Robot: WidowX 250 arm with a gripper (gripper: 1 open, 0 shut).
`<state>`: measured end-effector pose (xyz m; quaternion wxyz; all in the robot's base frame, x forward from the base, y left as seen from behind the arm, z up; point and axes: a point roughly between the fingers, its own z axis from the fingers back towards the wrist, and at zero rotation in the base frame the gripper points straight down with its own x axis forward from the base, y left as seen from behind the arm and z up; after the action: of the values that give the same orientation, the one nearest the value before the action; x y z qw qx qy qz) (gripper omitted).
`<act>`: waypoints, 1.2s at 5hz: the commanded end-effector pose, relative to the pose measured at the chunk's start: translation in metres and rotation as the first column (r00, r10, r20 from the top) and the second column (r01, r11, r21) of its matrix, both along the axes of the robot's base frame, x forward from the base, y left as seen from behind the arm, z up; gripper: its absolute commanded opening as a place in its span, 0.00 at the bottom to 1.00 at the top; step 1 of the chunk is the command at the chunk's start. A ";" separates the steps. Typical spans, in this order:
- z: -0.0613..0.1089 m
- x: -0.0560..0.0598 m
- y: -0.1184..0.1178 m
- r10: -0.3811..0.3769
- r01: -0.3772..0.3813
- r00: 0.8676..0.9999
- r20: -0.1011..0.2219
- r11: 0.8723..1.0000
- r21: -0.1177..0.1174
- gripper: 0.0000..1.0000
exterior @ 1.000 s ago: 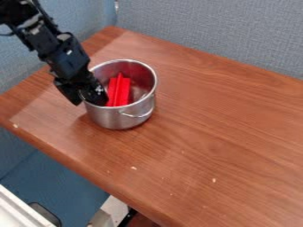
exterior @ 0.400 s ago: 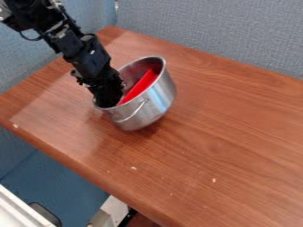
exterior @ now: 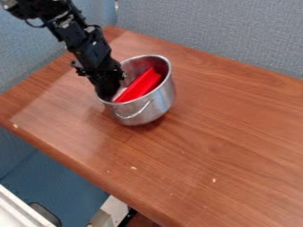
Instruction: Move the red object from the metal pot to the table
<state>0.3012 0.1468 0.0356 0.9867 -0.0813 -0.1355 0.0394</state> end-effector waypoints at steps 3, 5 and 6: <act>-0.013 -0.007 0.009 0.068 -0.065 0.997 -0.023 0.993 0.097 0.00; -0.012 -0.017 0.002 0.127 -0.123 0.991 -0.038 0.989 0.085 0.00; -0.008 -0.023 -0.001 0.144 -0.140 0.988 -0.047 0.987 0.079 0.00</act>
<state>0.2908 0.1488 0.0364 0.9834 -0.0307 -0.1390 0.1123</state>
